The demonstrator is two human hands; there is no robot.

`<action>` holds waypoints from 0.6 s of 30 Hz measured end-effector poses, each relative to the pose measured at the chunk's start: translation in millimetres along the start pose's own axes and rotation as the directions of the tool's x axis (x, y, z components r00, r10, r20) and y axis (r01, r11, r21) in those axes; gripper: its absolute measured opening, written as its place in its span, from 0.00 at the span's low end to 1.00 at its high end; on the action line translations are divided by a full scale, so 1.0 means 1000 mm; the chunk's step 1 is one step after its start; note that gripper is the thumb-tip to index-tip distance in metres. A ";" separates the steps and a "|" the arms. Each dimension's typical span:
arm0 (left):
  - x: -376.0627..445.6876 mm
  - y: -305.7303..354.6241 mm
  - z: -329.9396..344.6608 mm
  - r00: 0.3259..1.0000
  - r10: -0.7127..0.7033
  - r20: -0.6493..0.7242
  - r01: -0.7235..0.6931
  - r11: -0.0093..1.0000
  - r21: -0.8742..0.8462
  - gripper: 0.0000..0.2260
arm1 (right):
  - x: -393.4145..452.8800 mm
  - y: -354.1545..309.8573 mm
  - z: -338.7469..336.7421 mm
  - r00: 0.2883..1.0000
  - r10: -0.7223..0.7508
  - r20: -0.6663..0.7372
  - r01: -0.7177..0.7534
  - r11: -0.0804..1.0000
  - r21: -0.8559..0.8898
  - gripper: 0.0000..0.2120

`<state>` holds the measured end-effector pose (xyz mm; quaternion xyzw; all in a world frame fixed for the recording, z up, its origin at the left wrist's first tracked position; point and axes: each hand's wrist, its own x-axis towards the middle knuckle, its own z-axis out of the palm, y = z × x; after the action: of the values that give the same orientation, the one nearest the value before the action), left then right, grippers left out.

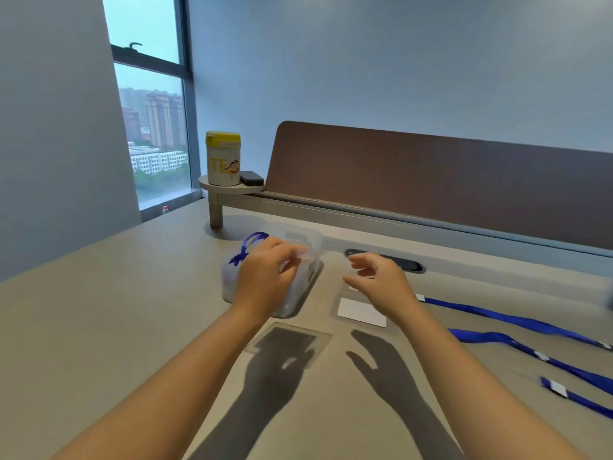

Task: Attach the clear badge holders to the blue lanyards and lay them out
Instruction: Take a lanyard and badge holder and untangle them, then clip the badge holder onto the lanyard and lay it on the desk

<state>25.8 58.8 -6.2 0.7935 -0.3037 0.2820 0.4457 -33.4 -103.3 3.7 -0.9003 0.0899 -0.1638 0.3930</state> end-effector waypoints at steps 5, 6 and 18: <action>-0.046 0.054 0.059 0.984 0.076 0.162 -0.056 0.991 -0.124 0.09 | -0.075 0.063 -0.051 0.976 0.190 -0.110 -0.198 0.978 -0.062 0.19; -0.054 0.064 0.072 0.976 0.090 0.199 -0.063 0.989 -0.137 0.09 | -0.088 0.077 -0.061 0.962 0.236 -0.139 -0.249 0.965 -0.084 0.19; -0.077 0.126 0.178 0.918 0.163 0.361 -0.090 0.973 -0.211 0.08 | -0.133 0.198 -0.126 0.846 0.467 -0.259 -0.532 0.695 -0.484 0.12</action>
<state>-85.7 -132.3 -73.0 0.7651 -0.4599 0.1227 0.4337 -209.6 -283.3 -91.6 -0.9035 0.3960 -0.0707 0.1477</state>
